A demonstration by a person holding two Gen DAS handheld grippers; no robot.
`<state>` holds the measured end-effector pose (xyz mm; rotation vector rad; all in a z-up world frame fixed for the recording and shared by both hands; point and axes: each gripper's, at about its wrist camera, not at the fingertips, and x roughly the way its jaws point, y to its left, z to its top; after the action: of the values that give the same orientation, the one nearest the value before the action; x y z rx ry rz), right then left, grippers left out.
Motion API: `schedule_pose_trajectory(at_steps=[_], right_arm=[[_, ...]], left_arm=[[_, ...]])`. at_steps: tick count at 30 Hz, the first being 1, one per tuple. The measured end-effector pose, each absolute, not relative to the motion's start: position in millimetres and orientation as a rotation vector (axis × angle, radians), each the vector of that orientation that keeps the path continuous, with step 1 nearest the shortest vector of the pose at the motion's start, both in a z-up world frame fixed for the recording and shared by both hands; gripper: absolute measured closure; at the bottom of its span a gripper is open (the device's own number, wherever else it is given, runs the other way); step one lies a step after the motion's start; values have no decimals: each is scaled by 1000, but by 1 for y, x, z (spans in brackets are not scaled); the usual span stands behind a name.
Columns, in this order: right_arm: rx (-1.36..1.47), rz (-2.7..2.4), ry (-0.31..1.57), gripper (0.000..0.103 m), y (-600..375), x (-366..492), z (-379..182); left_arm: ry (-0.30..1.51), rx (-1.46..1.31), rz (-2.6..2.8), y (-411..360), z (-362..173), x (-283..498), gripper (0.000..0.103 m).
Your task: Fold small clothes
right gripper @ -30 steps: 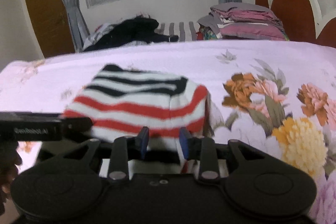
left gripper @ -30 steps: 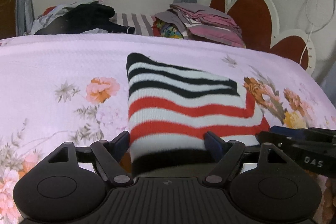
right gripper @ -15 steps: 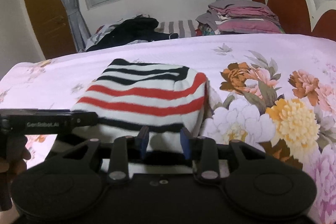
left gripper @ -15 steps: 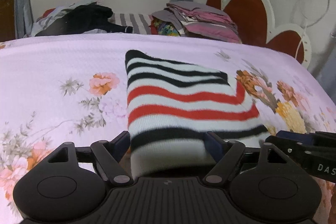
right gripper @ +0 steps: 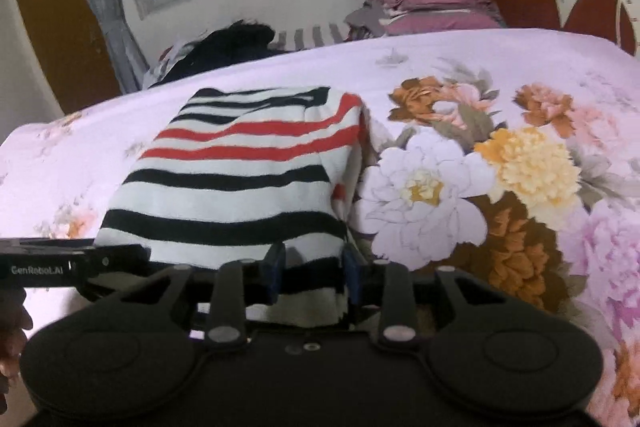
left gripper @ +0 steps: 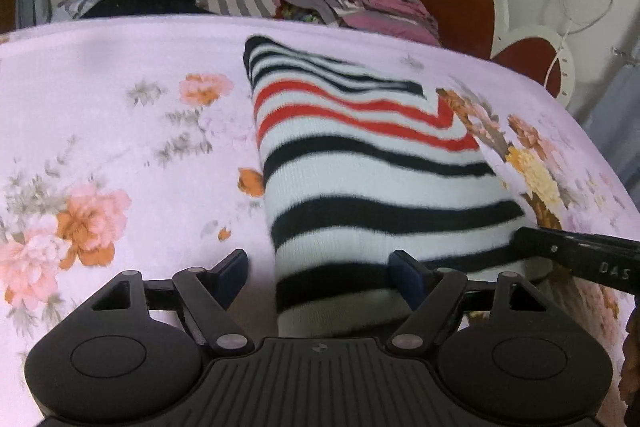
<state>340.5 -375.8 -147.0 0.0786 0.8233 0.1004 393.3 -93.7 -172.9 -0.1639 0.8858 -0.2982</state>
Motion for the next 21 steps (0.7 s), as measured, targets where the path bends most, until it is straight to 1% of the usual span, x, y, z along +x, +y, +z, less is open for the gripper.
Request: schedule_pose_trajectory(at_steps=[3,7,8,10,11,14,16,17,19,21], right_arm=[[92,58,888,75,-381,343,-164],[83,32,866,71,-374,339,-152],[92,28,859,66,-373,337,-148],[110,20,840,45,-374,333,-141],[114,15,831,41,-373,332,-137],[102,-2,824,39,-371,334,-126],[109,-2,823,36,-371,338,-119],[113,1,821,33,-371,339,-117],[115,12,818,29,-372,346,-112],[108,28,817,27,-373,355,-109]], left_arm=[[901,-181,-313,-92,-181,396,26],[908,-179,-329,-89,-173,400,26],[914,-186,-333,-88,-172,401,26],[929,-204,-338,-85,-171,404,25],[933,-211,-336,-83,-170,405,25],[931,-230,-334,-81,-165,408,25],[918,-231,-334,-81,-160,412,24],[909,-233,-330,-81,-158,415,24],[897,-244,-324,-83,-153,422,18],[892,-232,-319,-87,-151,429,17]])
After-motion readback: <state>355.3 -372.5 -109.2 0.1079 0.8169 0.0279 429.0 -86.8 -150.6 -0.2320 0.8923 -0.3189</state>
